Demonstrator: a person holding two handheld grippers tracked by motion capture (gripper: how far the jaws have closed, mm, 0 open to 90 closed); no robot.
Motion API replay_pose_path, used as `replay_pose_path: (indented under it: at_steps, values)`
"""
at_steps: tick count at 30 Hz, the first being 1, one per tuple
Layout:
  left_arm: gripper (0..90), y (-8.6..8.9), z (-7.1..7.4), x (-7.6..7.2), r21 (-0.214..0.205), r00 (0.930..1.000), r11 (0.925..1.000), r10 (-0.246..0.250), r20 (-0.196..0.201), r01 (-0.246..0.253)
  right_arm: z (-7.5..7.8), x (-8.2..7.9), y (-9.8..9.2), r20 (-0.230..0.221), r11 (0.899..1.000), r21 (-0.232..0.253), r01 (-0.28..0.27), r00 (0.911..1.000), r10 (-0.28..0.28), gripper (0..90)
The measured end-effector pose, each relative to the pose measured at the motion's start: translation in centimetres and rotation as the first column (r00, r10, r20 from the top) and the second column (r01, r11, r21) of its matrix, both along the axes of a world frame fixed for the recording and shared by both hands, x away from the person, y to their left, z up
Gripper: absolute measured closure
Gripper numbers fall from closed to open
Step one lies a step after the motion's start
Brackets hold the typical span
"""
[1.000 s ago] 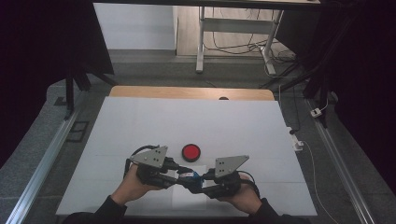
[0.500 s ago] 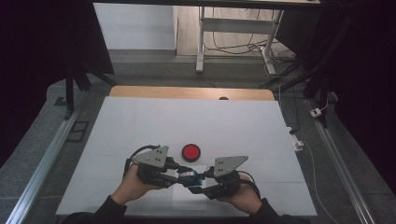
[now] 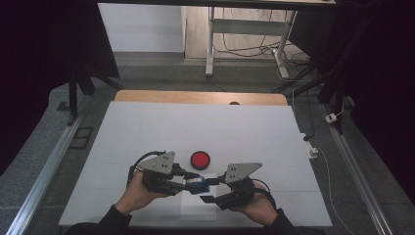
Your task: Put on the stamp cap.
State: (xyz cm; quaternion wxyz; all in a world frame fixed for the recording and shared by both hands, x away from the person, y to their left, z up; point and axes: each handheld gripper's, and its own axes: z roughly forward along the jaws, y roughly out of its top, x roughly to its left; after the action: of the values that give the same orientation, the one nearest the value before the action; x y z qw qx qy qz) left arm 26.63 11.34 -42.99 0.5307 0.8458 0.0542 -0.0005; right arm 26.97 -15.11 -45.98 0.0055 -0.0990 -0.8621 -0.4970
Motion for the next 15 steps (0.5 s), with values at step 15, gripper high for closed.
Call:
replay_pose_path:
  at_steps: [15]
  values:
    - [69.8, 0.1, 0.1, 0.1, 0.05, 0.9973, 0.9962, 0.071, -0.015, -0.071, 0.3, -0.4, -1.1, 0.016, 0.994, -0.063, 0.093, 0.9956, -0.093, 31.4]
